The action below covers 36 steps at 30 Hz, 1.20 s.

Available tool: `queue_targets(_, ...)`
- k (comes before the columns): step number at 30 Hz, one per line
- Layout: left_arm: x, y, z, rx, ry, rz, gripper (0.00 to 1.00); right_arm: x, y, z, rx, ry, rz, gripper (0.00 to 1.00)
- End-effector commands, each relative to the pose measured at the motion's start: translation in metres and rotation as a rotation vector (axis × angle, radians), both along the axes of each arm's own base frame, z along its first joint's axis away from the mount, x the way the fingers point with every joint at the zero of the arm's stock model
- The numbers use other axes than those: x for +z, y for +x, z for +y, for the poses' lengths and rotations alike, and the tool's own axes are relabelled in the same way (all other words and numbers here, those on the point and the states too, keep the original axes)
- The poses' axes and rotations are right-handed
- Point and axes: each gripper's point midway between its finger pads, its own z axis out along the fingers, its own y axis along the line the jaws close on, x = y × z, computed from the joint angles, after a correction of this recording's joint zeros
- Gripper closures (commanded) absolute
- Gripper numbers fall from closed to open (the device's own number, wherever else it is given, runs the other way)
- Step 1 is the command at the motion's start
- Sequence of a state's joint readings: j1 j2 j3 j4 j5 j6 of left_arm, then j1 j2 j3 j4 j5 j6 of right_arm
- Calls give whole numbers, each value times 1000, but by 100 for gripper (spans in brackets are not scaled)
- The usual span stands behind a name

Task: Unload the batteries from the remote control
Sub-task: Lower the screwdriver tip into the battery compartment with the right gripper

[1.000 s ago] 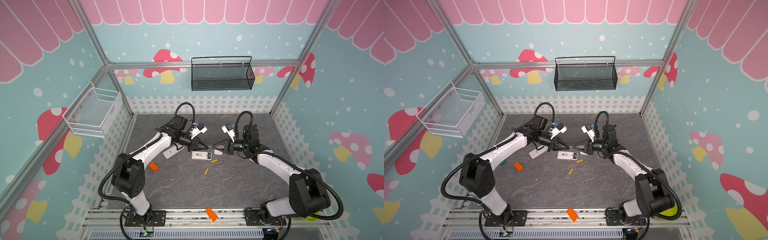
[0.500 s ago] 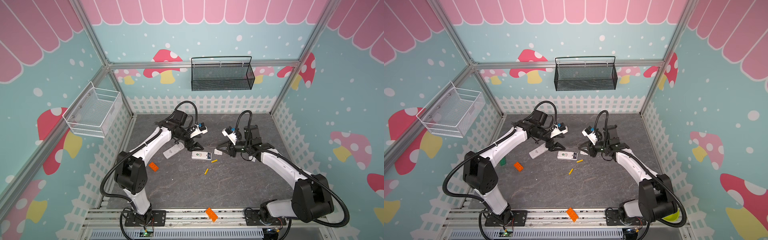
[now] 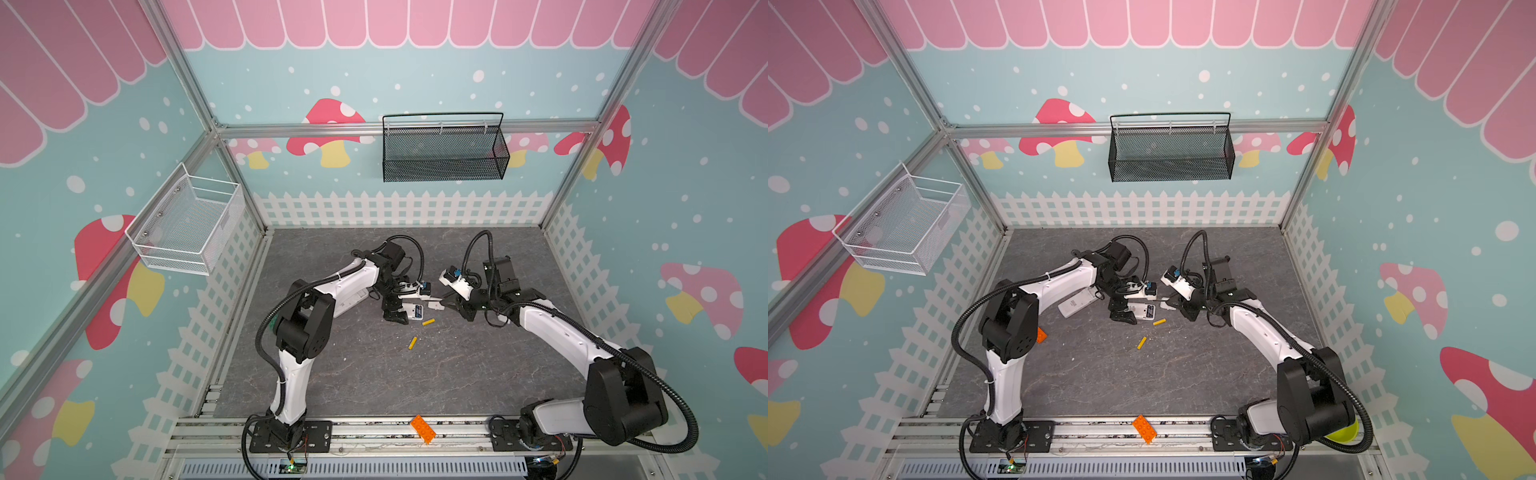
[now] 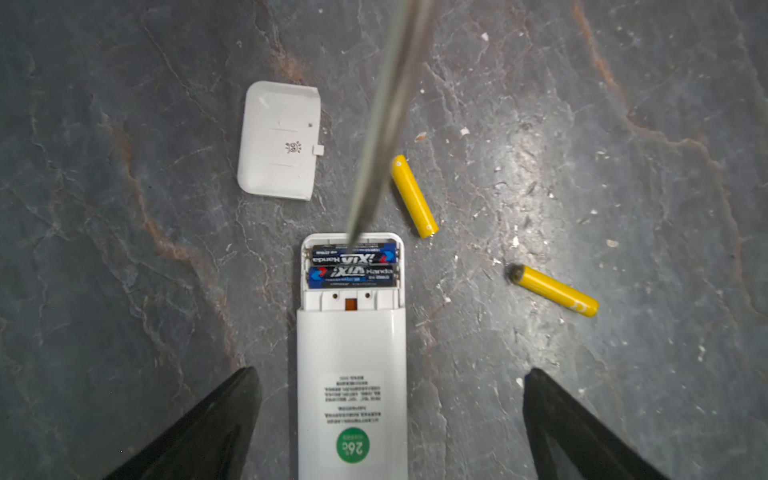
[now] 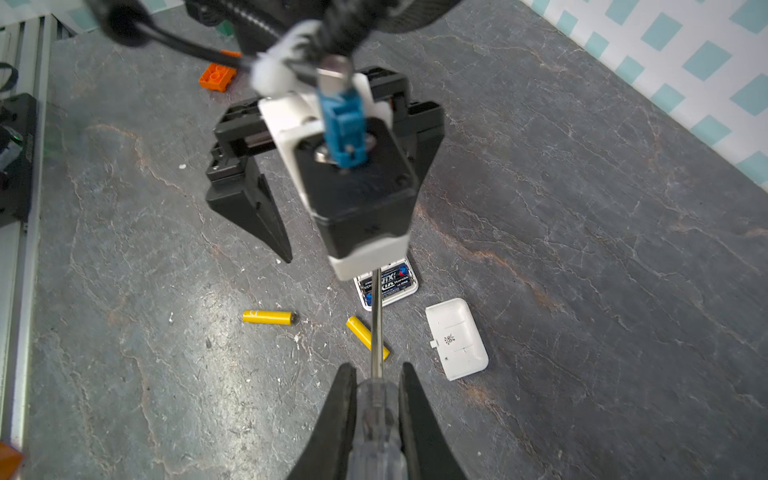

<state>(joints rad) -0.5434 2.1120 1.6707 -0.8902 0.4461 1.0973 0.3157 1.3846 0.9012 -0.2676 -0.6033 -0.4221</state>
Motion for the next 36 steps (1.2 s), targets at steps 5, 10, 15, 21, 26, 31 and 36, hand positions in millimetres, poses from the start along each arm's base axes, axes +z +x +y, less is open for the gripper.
queue_targets(5, -5, 13, -8, -2, 2, -4, 2, -26, -12, -3, 110, -124, -29, 100)
queue_targets(10, -23, 4, -4, -37, 53, 17, 3, -42, -17, 0, 149, -140, -10, 100)
queue_targets(15, -27, 4, 0, -41, 80, 29, 5, -54, -17, 7, 178, -158, 5, 100)
queue_targets(21, -30, 13, -2, -8, 95, 22, 13, -63, -15, 10, 196, -178, 4, 100)
queue_targets(26, -43, 6, 5, -39, 149, 16, 20, -65, -12, 11, 201, -196, -13, 100)
queue_targets(31, -52, 0, 16, -57, 197, 18, 25, -60, -11, 12, 210, -191, -40, 100)
queue_targets(36, -58, -2, 21, -69, 228, 15, 38, -62, -7, 13, 207, -191, -59, 100)
